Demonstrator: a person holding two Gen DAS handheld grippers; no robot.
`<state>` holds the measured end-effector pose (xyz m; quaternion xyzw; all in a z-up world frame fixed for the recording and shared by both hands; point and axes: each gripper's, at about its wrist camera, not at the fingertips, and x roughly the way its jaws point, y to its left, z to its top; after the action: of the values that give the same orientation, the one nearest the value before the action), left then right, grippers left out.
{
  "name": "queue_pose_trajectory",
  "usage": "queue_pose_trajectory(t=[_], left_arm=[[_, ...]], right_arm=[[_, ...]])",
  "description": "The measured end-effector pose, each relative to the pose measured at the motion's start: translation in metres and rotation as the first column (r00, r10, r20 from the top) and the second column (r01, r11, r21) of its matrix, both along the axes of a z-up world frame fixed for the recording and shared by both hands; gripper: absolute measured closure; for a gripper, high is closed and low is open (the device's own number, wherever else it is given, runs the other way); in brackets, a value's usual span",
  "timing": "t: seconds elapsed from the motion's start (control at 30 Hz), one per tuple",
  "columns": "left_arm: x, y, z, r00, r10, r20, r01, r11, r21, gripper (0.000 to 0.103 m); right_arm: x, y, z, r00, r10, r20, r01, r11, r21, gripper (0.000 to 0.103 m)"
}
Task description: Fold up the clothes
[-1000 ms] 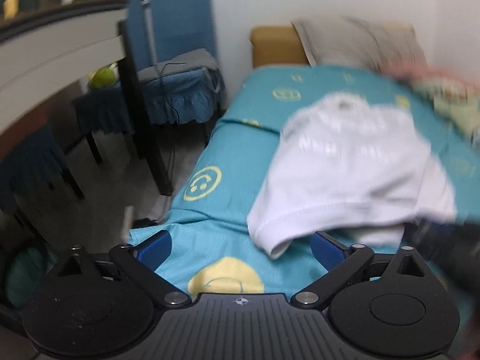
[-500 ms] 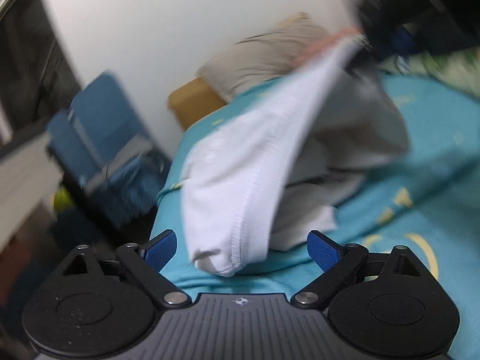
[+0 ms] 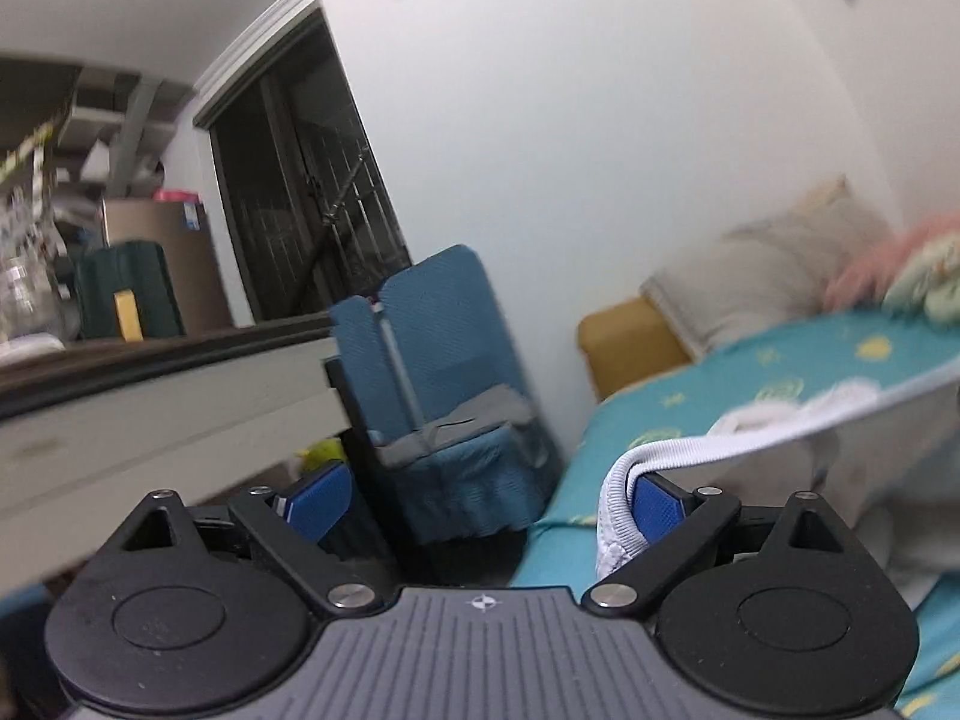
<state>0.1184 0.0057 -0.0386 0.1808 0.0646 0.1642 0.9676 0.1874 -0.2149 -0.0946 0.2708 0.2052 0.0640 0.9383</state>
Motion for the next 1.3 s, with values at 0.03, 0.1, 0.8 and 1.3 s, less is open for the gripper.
queue_pose_trajectory(t=[0.03,0.1,0.8,1.3], left_arm=[[0.002,0.001,0.001,1.0,0.002,-0.012,-0.002,1.0,-0.007,0.006],[0.006,0.003,0.003,0.999,0.005,-0.035,-0.005,1.0,-0.022,0.006],[0.001,-0.002,0.0,0.998,0.008,-0.058,-0.014,0.995,-0.099,0.004],[0.022,0.012,-0.035,0.976,0.156,-0.152,-0.166,0.985,-0.056,0.0]], right_arm=[[0.001,-0.001,-0.002,1.0,0.0,-0.008,0.0,1.0,0.004,0.091],[0.003,-0.002,-0.005,1.0,0.0,-0.023,0.0,1.0,0.013,0.089],[0.022,0.042,-0.036,0.984,-0.128,-0.127,0.076,0.933,-0.352,0.031],[-0.005,0.015,-0.018,0.944,-0.329,-0.012,0.304,0.885,-0.351,0.03]])
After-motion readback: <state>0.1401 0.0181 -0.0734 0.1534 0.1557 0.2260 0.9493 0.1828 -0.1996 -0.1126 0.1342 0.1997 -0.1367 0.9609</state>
